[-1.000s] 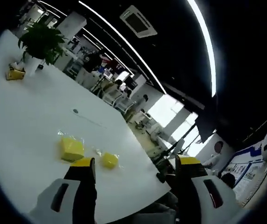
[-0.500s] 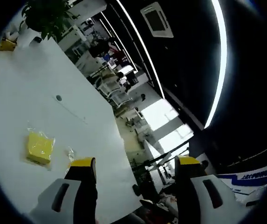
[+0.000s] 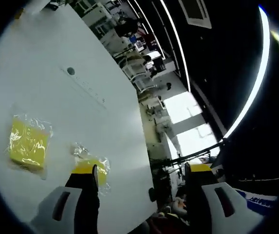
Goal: Compare the silicone blocks by pressing each to a similar depth, holding the contact briefly, and releasing to observe deformation and rebound differences across the visible hardness samples.
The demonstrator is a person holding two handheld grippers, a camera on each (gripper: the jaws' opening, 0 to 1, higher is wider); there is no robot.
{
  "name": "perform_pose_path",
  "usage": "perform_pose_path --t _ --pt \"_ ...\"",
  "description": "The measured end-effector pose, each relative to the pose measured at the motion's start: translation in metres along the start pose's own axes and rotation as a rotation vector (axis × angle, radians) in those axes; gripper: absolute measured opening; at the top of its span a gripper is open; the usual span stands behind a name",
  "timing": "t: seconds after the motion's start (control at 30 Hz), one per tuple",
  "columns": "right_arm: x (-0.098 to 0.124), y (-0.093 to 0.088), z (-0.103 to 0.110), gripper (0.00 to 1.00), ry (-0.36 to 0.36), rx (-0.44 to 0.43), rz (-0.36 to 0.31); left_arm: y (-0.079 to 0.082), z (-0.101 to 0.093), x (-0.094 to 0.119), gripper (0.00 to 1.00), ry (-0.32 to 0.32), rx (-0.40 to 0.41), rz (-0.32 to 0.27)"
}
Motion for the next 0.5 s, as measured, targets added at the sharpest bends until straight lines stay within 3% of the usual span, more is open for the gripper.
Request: perform_pose_path --t 0.27,0.33,0.37,0.5 --pt "-0.012 0.005 -0.009 0.76 0.01 -0.046 -0.041 -0.006 0.052 -0.031 0.78 0.052 0.047 0.062" --pt "-0.016 0.002 -0.013 0.76 -0.001 -0.04 -0.023 -0.004 0.067 -0.037 0.72 0.069 0.052 0.052" --pt "-0.017 0.001 -0.014 0.76 -0.003 -0.039 -0.019 -0.002 0.077 -0.04 0.69 0.082 0.091 0.039" --pt "-0.021 0.0 -0.024 0.75 -0.022 -0.058 -0.014 -0.003 0.102 -0.048 0.73 0.125 0.153 0.019"
Point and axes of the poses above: the point that each gripper's makers call its tool centre point, and the gripper's own axes: x roughly backward along the fingers, z roughly to its left, y roughly out of its top, the point moved 3 cm from there along x, roughly backward along the fingers, and after that the axes turned 9 degrees about -y, right-handed, at the moved point
